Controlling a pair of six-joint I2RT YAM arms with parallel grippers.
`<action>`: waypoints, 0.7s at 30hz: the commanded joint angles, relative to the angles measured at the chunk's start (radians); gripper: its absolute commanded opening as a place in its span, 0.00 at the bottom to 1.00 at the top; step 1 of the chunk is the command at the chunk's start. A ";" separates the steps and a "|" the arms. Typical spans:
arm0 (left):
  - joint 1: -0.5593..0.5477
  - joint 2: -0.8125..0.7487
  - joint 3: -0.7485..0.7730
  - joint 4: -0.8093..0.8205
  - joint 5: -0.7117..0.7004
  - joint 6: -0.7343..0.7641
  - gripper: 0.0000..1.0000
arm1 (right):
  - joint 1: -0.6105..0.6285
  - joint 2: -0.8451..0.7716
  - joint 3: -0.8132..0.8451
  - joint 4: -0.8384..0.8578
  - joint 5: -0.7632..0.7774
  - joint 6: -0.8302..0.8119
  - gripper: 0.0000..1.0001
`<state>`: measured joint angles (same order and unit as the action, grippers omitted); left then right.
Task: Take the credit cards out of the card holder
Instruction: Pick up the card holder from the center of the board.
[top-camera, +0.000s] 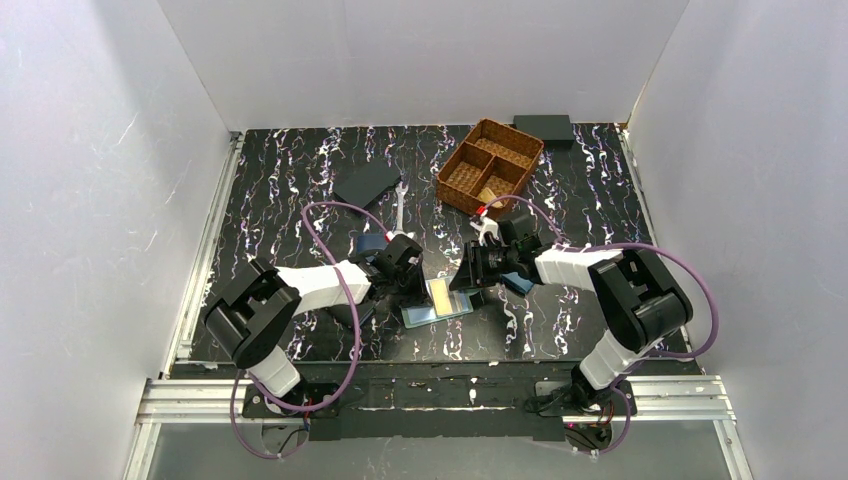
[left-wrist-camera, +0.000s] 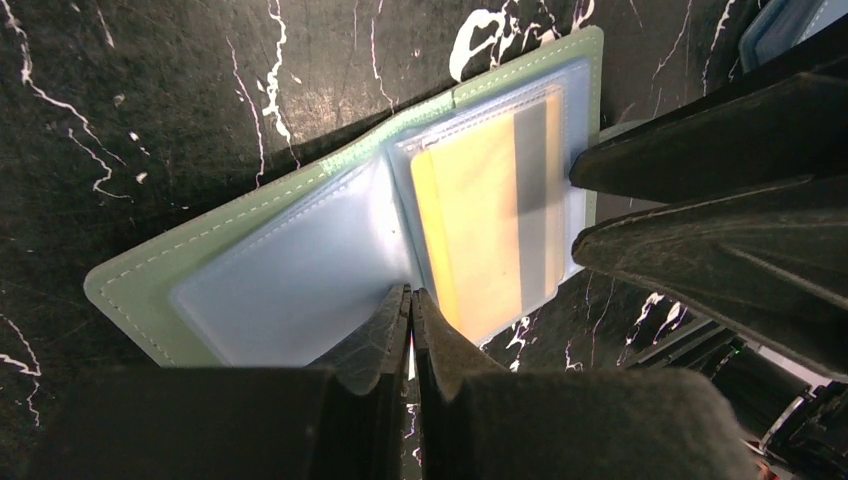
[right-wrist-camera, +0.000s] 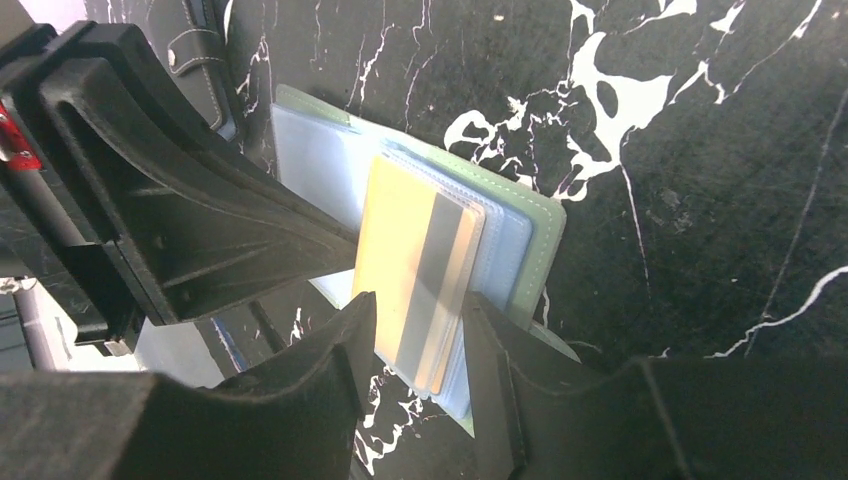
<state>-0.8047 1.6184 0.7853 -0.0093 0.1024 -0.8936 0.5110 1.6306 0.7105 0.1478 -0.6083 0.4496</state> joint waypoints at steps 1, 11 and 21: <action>0.003 0.018 0.025 -0.062 -0.066 0.015 0.03 | 0.012 0.028 0.039 -0.012 -0.005 0.014 0.45; 0.004 0.051 0.017 -0.059 -0.063 0.013 0.00 | 0.020 0.055 0.047 0.007 -0.083 0.051 0.42; 0.004 0.064 0.014 -0.041 -0.048 0.014 0.00 | 0.020 0.038 0.047 0.057 -0.186 0.087 0.32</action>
<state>-0.8043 1.6444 0.8089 -0.0078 0.0956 -0.8940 0.5243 1.6840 0.7311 0.1585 -0.7174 0.5209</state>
